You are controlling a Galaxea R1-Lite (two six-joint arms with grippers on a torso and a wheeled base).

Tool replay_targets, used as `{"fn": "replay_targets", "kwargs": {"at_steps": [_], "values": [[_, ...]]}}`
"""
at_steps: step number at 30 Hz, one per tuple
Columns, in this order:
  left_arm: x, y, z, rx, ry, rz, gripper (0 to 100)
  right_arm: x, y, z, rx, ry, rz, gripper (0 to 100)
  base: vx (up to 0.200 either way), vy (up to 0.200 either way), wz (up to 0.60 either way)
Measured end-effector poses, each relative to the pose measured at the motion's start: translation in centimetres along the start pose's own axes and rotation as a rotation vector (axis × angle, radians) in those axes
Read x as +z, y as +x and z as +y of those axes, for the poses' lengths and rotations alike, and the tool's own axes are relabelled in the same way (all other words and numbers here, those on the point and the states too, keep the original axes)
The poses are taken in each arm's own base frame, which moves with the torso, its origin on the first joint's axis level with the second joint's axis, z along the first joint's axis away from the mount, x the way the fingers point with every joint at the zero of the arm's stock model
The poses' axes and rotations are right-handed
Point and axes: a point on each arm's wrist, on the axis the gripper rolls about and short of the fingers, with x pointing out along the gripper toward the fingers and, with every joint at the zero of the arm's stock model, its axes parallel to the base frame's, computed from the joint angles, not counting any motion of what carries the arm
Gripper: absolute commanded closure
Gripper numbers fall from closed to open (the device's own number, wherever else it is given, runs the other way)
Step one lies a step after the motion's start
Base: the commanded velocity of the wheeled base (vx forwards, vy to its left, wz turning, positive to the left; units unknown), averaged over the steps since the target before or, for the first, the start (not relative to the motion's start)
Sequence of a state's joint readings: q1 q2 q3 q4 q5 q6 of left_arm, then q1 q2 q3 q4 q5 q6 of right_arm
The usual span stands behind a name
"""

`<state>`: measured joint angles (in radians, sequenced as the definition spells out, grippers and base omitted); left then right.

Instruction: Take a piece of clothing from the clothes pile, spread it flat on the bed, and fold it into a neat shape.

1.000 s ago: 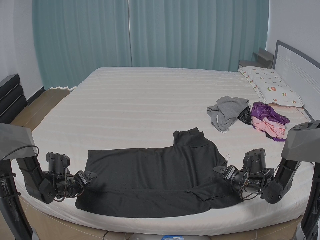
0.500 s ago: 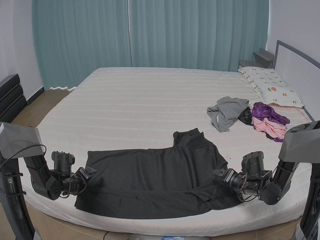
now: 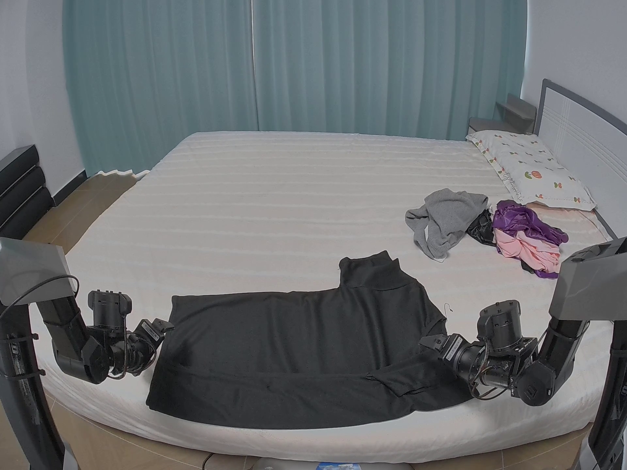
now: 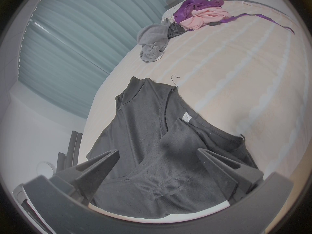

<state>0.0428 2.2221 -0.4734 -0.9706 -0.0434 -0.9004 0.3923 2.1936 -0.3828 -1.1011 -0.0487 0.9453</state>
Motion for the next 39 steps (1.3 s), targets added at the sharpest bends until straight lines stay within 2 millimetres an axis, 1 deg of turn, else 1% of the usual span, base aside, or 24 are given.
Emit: {"fn": "replay_targets", "kwargs": {"at_steps": [6, 12, 16, 19, 23, 29, 39], "values": [[-0.1, -0.5, 0.0, -0.01, 0.006, 0.002, 0, -0.8, -0.9, -0.7, 0.012, 0.056, 0.006, 0, 0.0, 0.0, 0.0], [-0.5, -0.6, 0.0, -0.017, 0.007, 0.025, 0, -1.7, -1.2, -0.7, 0.067, 0.043, 0.001, 0, -0.2, 0.0, 0.0], [-0.8, -0.7, 0.1, -0.015, 0.009, 0.035, 0, -2.7, -0.9, -0.9, 0.063, 0.034, 0.033, 0, 0.0, 0.0, 0.0], [-0.9, -0.7, 0.0, -0.021, 0.011, 0.034, 0, -3.0, -0.3, -0.8, 0.066, 0.061, 0.039, 0, 0.0, 0.0, 0.0], [-0.9, -0.7, 0.0, -0.024, 0.013, 0.033, 0, -2.8, 0.3, -0.3, 0.106, 0.137, 0.018, 0, 0.0, 0.0, 0.0], [-0.9, -0.7, 0.0, -0.026, 0.015, 0.032, 0, -2.3, 1.0, 0.1, 0.147, 0.179, -0.009, 0, 0.0, 0.0, 0.0], [-1.0, -0.6, 0.0, -0.022, 0.022, 0.035, 0, -3.0, 1.4, -0.1, 0.124, 0.165, 0.001, 0, 0.0, 0.0, 0.0]]}}
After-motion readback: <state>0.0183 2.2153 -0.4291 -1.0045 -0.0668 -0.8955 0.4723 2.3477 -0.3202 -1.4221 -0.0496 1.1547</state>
